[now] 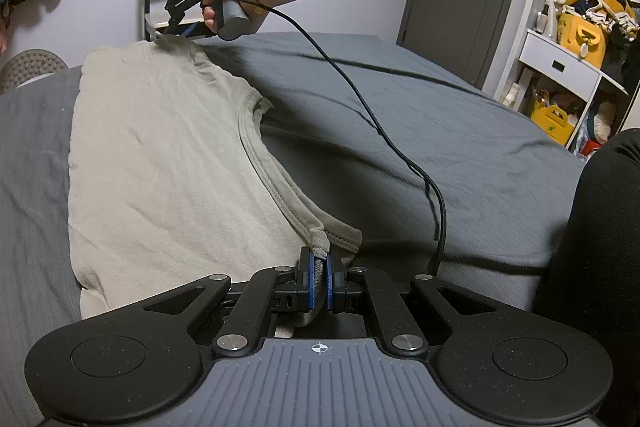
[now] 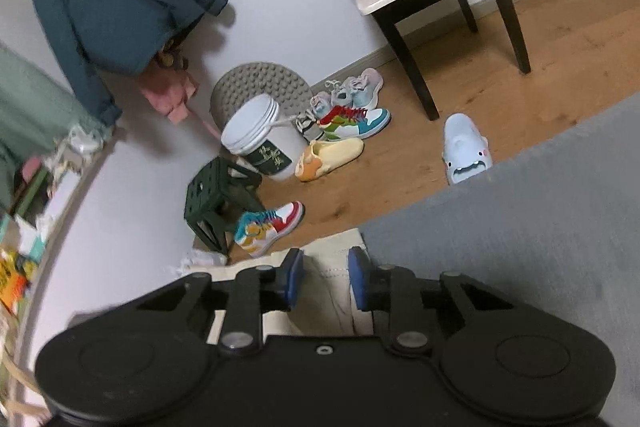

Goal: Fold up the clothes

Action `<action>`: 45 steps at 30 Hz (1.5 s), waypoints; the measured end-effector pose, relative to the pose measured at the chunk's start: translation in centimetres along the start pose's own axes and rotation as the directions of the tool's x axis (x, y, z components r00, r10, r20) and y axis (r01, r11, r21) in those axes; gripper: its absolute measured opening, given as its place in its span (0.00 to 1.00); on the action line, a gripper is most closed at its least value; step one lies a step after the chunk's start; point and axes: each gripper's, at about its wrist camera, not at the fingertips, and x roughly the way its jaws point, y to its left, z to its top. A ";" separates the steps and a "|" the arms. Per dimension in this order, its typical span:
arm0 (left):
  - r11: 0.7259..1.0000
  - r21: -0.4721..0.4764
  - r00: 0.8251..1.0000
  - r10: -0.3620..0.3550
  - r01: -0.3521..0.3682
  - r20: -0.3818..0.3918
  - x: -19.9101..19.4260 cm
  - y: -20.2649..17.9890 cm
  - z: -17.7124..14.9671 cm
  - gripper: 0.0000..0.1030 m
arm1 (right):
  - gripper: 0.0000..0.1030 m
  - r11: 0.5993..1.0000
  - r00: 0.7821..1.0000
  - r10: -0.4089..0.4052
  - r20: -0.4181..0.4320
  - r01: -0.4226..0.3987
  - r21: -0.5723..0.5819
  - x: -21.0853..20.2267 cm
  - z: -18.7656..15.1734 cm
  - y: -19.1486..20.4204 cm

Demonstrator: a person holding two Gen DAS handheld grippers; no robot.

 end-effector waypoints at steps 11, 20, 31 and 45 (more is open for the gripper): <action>1.000 0.003 1.000 0.001 -0.001 0.001 0.1 -0.2 -0.1 0.04 | 0.26 0.916 0.984 -0.177 0.011 0.169 -0.363 1.1 -1.5 5.1; 1.000 0.007 1.000 0.005 -0.005 -0.001 0.0 -0.3 0.0 0.05 | 0.09 0.884 0.976 -0.215 0.044 0.213 -0.417 0.4 -1.5 6.2; 0.999 0.049 1.000 0.023 -0.023 -0.006 -0.1 -0.8 -0.1 0.04 | 0.07 0.981 0.991 -0.108 0.074 0.119 -0.153 0.1 0.7 1.5; 0.999 0.048 1.000 0.023 -0.022 -0.015 -0.3 -0.7 0.1 0.05 | 0.37 0.992 0.998 -0.032 0.048 0.038 -0.119 -3.8 1.2 -0.3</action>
